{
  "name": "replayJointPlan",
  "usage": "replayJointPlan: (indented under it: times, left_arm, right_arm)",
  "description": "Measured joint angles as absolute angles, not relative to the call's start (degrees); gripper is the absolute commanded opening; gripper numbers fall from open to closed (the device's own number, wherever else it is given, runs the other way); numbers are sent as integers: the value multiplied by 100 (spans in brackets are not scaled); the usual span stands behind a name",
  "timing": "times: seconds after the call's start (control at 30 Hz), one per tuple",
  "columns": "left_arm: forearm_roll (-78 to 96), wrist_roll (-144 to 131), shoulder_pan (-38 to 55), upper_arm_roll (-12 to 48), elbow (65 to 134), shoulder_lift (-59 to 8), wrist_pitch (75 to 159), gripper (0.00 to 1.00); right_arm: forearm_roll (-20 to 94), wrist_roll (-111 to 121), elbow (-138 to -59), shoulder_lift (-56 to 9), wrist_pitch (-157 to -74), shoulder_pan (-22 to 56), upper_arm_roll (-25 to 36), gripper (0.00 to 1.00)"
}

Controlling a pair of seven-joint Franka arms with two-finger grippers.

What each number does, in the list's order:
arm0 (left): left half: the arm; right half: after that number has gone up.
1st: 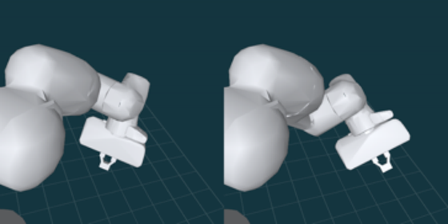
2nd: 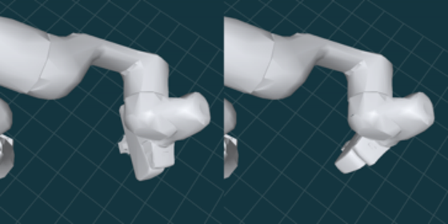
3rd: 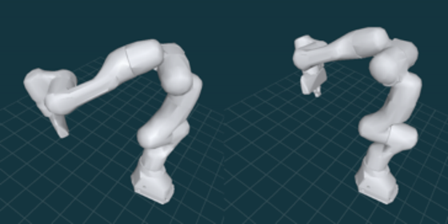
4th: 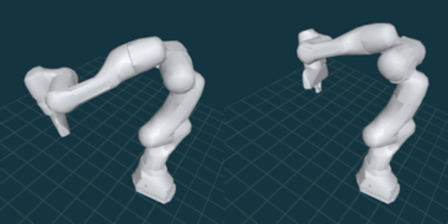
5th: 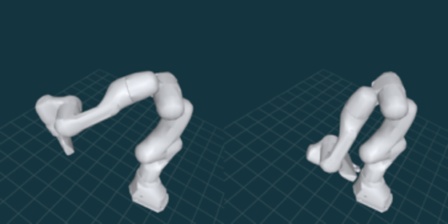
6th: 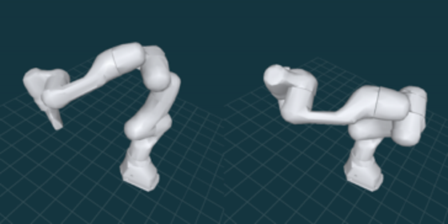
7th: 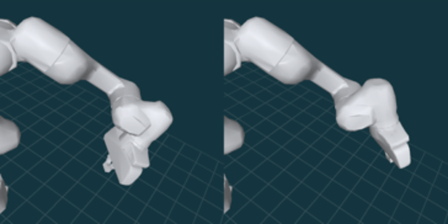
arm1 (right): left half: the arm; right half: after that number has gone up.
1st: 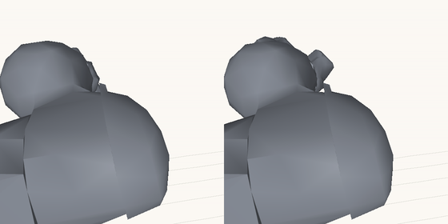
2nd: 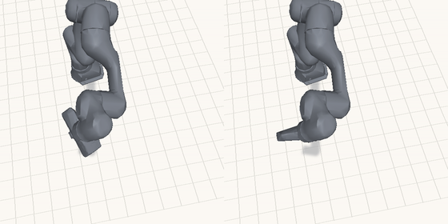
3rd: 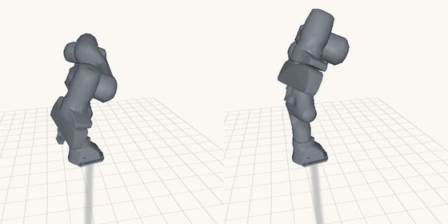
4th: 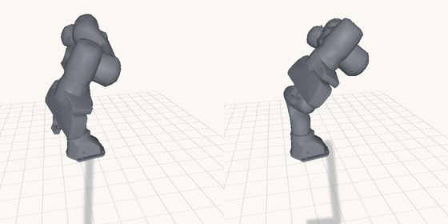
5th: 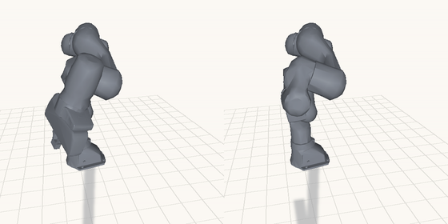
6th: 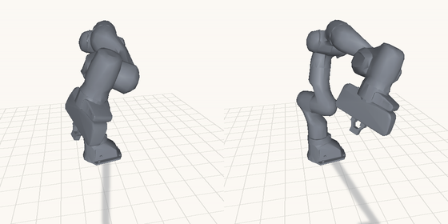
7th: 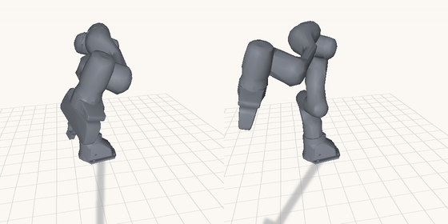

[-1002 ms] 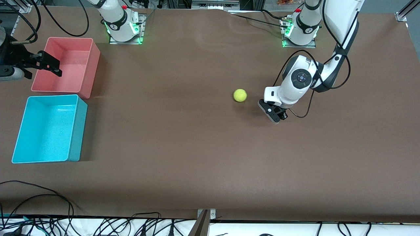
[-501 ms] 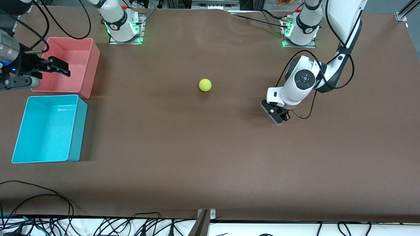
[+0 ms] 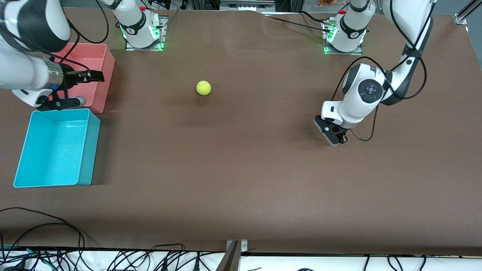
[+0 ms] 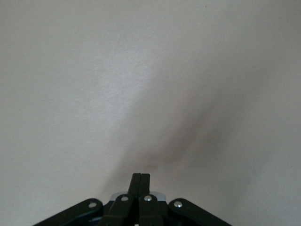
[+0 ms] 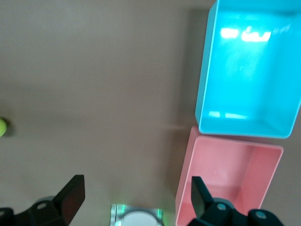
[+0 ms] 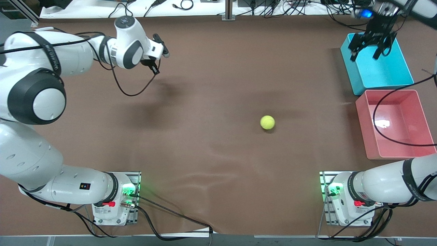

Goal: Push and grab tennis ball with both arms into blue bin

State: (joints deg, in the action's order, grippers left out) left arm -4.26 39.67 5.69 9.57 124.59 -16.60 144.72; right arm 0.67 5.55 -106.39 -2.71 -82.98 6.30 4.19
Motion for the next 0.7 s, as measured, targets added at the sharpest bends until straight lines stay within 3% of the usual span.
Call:
replayJointPlan:
  times: [0.3,0.4,0.53,0.63,0.7]
  left_arm:
    - [-426,4396,549,639,12461,-930,13997,0]
    - [-426,4460,544,497,12468,-687,13902,19]
    - [-426,4499,511,390,12475,-402,13667,25]
    - [-458,4524,447,375,12489,-234,13542,43]
    - [-498,4544,415,367,12500,-141,13500,62]
  right_arm:
    - [210,577,-12158,-75,-9304,633,400,100]
    - [298,639,-12626,-52,-9606,638,389,100]
    - [364,694,-13083,-42,-9820,645,353,100]
    - [388,702,-13340,-41,-9951,654,297,100]
    - [408,702,-13520,-47,-10108,669,265,100]
